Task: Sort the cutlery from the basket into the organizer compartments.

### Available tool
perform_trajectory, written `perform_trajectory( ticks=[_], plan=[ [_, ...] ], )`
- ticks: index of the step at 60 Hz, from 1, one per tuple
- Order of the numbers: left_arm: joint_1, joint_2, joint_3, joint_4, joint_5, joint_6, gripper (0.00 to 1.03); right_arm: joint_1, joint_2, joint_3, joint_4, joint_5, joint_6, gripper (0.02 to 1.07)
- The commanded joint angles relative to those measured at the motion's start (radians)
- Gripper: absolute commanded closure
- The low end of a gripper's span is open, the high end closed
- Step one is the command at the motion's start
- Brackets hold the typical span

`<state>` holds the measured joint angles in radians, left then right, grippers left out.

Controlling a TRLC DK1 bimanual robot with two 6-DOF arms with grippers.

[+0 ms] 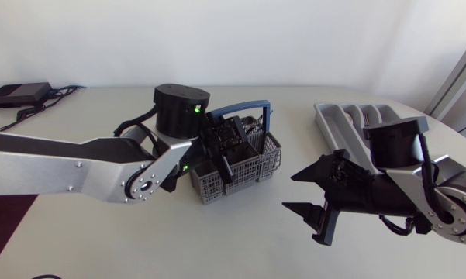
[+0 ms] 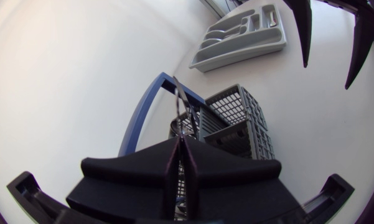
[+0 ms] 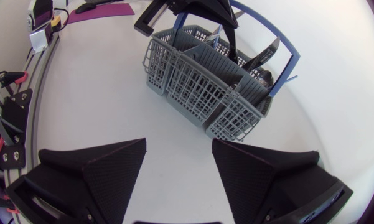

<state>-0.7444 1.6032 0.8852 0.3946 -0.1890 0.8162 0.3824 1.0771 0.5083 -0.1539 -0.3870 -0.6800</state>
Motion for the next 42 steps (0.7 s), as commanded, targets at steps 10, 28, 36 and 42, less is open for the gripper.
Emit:
perform_trajectory(
  ticks=[10, 28, 36, 42],
  plan=[
    [0.011, -0.08, -0.017, 0.009, -0.015, 0.029, 1.0, 0.024, -0.022, -0.016, -0.018, 0.022, 0.034, 0.3],
    [-0.012, -0.216, -0.028, -0.099, -0.015, -0.02, 1.0, 0.044, -0.078, 0.007, -0.038, 0.05, 0.066, 0.3],
    [-0.024, -0.285, -0.019, -0.188, -0.013, -0.057, 1.0, 0.046, -0.115, 0.021, -0.053, 0.062, 0.08, 0.3],
    [-0.047, -0.341, -0.003, -0.27, -0.003, -0.097, 1.0, 0.049, -0.152, 0.03, -0.076, 0.06, 0.085, 0.3]
  ],
)
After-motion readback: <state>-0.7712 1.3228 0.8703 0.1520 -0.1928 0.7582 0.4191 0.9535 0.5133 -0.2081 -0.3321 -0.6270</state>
